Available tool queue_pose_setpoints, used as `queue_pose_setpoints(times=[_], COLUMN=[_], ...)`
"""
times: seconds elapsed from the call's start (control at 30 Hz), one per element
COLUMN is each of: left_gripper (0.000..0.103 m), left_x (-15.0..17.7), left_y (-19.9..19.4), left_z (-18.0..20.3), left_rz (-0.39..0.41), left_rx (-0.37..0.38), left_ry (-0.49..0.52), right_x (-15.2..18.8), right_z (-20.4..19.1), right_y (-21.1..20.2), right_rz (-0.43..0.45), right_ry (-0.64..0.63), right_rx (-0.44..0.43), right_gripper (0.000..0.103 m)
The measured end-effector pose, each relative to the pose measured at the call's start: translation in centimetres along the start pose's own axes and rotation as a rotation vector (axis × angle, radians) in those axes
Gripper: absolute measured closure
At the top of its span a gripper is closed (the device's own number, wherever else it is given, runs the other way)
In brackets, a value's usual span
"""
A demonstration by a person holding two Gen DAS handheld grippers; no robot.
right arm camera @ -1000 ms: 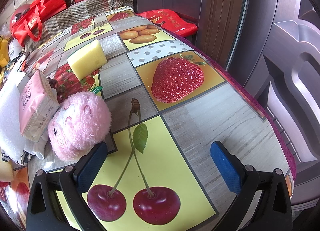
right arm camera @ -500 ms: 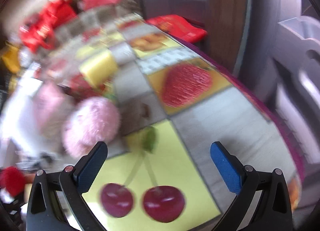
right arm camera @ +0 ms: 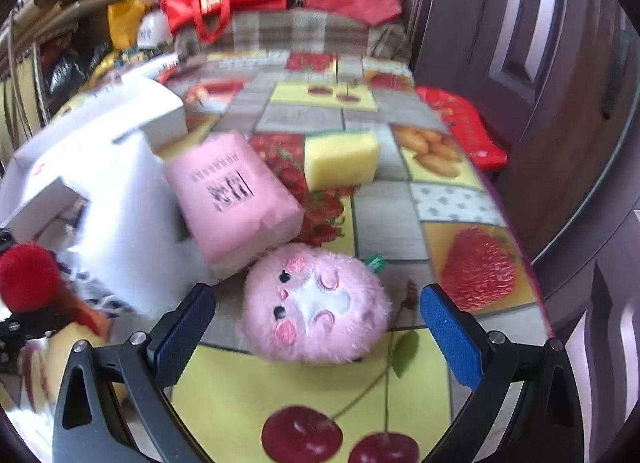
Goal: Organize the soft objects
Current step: 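Grasp the red round plush with the left tool while the right tool grasps the pink fluffy plush, then carry the red plush with the left tool while the right tool carries the pink plush to the white box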
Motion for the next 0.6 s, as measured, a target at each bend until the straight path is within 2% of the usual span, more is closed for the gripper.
queue_pose_setpoints(times=[0.07, 0.1, 0.13, 0.17, 0.37, 0.6], left_gripper=[0.045, 0.045, 0.045, 0.045, 0.045, 0.045], left_x=[0.0, 0.0, 0.1, 0.1, -0.9, -5.7], left_y=[-0.1, -0.1, -0.2, -0.2, -1.1, -4.2], left_z=[0.0, -0.1, -0.2, -0.3, -0.4, -1.3], left_rz=[0.003, 0.004, 0.006, 0.008, 0.036, 0.194], left_rx=[-0.004, -0.004, -0.003, -0.004, -0.019, -0.084], left_ry=[-0.003, -0.006, -0.009, -0.012, -0.013, -0.012], right_x=[0.2, 0.4, 0.5, 0.6, 1.2, -0.9], right_z=[0.4, 0.7, 1.0, 1.4, 3.0, 2.7], right_y=[1.4, 1.5, 1.0, 0.5, -3.5, -11.1], right_rz=[-0.058, -0.076, -0.059, -0.038, 0.082, 0.335], right_ry=[0.027, 0.046, 0.074, 0.097, 0.180, 0.239], right_rx=[-0.003, -0.026, -0.064, -0.079, -0.081, -0.150], right_gripper=[0.006, 0.016, 0.034, 0.037, 0.039, 0.038])
Point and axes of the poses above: each gripper's, at about its wrist camera, not at the fingertips, and y roughly the way its jaws point, z to its right, x to its underside, the point moved 2 cm from there along y, roughly the way its jaws point, and after that the axes turned 6 degrees about -x, right-handed, at the moved point
